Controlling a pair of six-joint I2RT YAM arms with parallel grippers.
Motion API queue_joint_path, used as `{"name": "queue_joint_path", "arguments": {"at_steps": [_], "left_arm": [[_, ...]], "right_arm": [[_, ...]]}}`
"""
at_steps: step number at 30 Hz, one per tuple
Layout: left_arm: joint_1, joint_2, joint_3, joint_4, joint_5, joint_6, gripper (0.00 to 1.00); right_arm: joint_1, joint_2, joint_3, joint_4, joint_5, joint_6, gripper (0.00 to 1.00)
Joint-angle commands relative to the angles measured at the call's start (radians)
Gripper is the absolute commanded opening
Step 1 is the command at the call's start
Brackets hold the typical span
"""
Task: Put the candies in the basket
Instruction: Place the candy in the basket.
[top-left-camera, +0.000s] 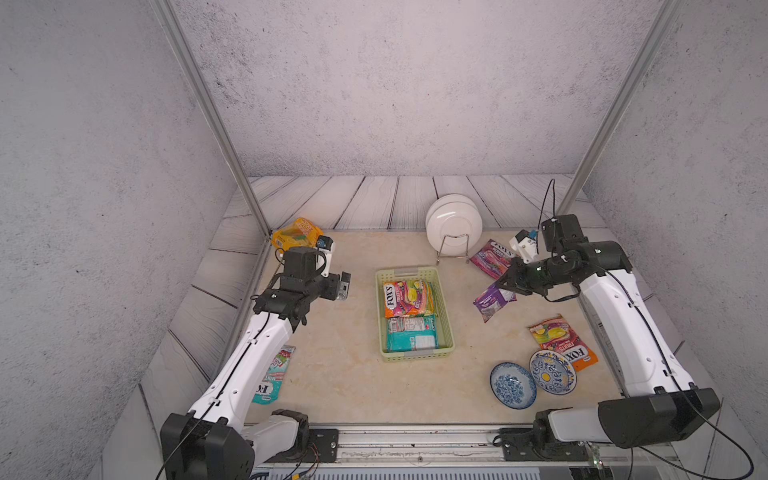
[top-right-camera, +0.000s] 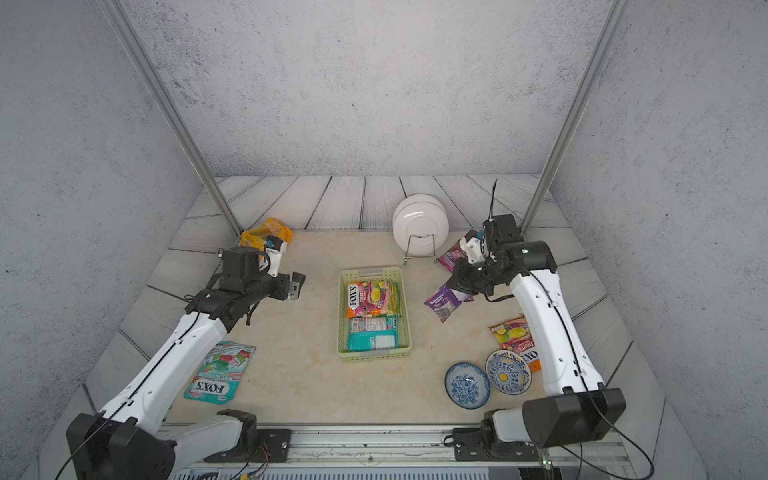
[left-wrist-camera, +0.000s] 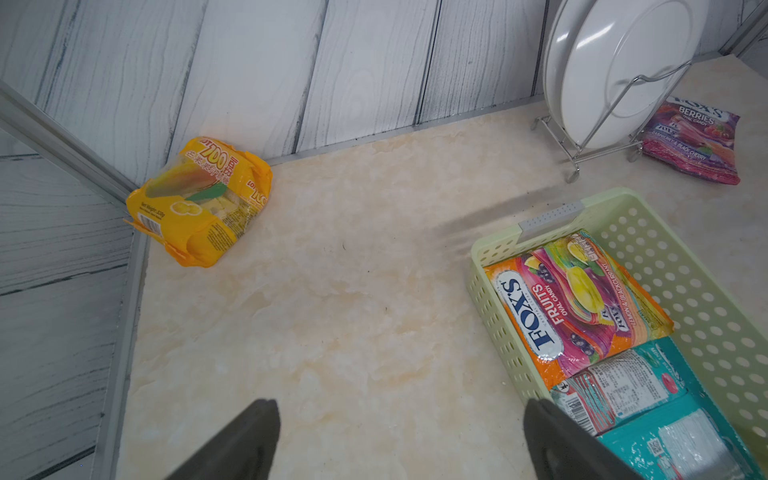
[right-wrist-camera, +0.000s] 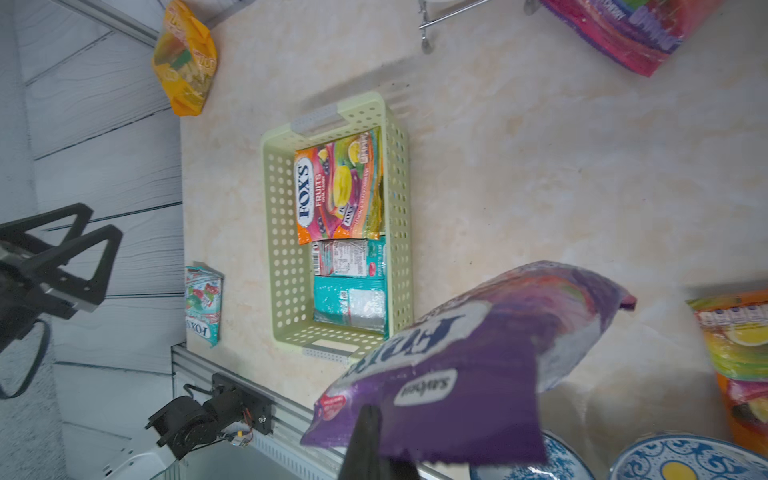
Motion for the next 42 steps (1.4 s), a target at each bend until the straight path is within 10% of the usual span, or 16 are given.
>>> {"name": "queue_joint_path", "arguments": {"at_steps": [1,18,42], "left_arm": [[0.011,0.004,0.008,-0.009,0.022,0.001,0.98],[0.034,-0.004,-0.011,0.01,0.012,0.005,0.98],[0.049,-0.004,-0.023,0.022,0.016,0.001,0.98]], "right_arm": [[0.034,-0.042,0.008,0.026,-0.072,0.049,0.0],[0.221,0.01,0.01,0.012,-0.173,-0.007,0.0],[0.367,0.326,0.135,-0.109,0.011,-0.185,0.0]]}}
